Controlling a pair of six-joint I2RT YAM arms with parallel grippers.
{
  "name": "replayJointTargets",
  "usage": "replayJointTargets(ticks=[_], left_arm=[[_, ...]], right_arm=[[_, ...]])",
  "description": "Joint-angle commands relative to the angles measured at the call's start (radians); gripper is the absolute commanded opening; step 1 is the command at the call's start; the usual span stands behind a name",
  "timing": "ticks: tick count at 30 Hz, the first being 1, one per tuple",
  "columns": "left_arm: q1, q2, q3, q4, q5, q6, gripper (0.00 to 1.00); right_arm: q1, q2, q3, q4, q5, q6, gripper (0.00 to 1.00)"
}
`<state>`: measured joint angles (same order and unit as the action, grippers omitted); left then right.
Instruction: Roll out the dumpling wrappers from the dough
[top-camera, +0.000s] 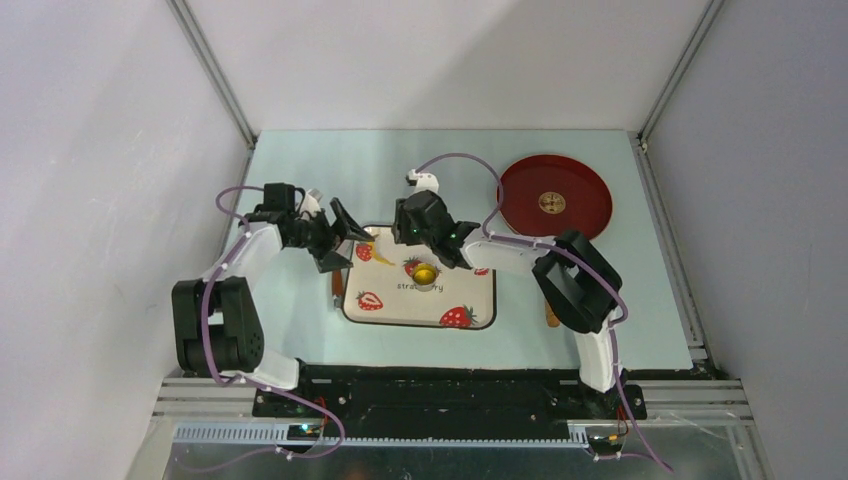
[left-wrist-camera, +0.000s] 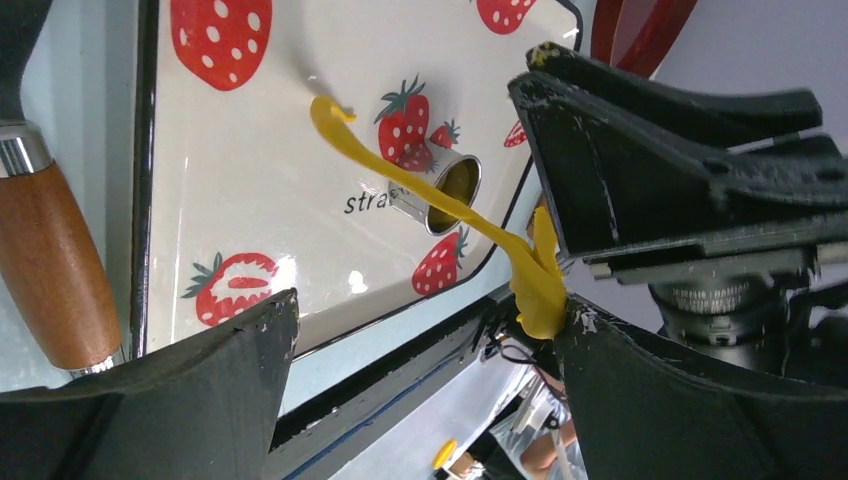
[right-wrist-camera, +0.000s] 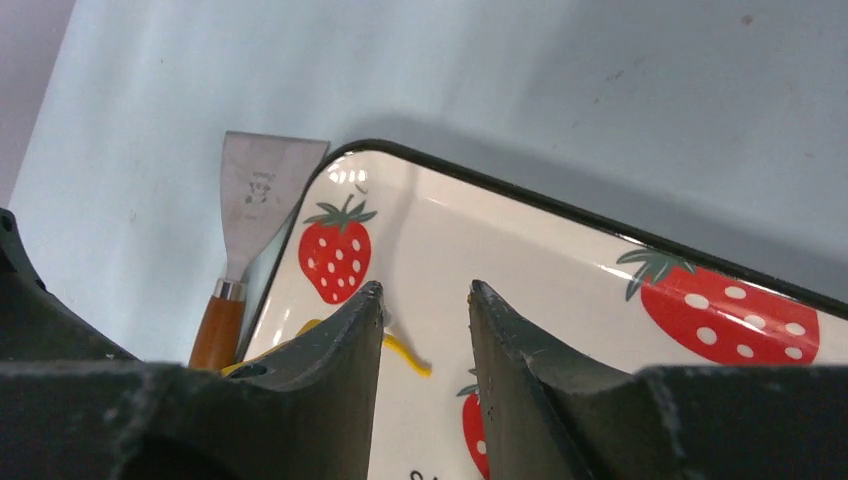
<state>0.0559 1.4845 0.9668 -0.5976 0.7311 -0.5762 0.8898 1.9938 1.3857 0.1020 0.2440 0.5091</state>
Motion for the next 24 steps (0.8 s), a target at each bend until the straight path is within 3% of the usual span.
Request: replayJointTargets(ticks=[1,4,8,12,17,24], left_arm=[[0.008,-0.047,0.006,-0.017,0.066,0.118,0.98],[0.004,-0.053,0.007,-0.023,0.042,0.224,0.98],[-0.006,-0.084,-0.001,-0.040,0.004,0.358,0.98],[-0.058,-0.180,-0.005,-0.035,-0.158,0.499,0.99],[-0.100,-0.244,-0.019,0.034,-0.180,0.629,0.99],[-0.143,-0.361,-0.068,0.188,-0.071,0.941,1.00]], right_arm=[[-0.014,-0.027,-0.032,0.021,-0.131,0.044,0.44],[-0.053,-0.090,-0.104,0.046,-0.245,0.087,0.48],[-0.115,-0.156,-0.180,0.073,-0.467,0.164,0.63],[-0.172,-0.189,-0.212,0.102,-0.651,0.240,0.72],[-0.232,-0.197,-0.214,0.168,-0.840,0.335,0.73],[-0.266,-0.204,-0.214,0.220,-0.990,0.422,0.73]])
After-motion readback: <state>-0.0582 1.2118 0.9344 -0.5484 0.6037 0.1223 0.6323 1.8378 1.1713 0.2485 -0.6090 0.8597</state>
